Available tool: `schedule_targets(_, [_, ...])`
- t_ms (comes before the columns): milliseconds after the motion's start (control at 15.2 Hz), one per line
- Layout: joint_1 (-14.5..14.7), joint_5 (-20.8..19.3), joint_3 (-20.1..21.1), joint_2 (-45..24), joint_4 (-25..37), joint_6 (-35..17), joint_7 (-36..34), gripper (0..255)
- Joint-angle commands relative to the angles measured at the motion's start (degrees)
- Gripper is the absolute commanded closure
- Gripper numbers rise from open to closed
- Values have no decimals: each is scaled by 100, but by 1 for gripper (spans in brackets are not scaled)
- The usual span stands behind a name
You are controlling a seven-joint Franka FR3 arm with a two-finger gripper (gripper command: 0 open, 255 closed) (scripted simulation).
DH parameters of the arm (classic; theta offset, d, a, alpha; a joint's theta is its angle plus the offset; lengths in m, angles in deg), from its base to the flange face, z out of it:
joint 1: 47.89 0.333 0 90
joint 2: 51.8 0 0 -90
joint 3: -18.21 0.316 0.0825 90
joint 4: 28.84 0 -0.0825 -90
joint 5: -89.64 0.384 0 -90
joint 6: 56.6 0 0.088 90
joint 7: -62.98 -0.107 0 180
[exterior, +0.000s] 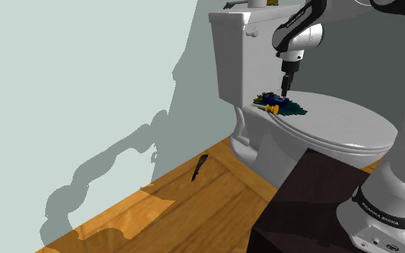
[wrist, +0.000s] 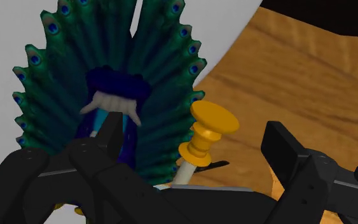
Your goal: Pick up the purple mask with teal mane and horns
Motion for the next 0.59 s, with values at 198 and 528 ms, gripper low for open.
schedule_targets(198, [-530, 606, 124, -1211, 1134, 80, 714, 0])
schedule_targets(528, [-585, 729, 201, -1425, 1032, -215, 789, 0])
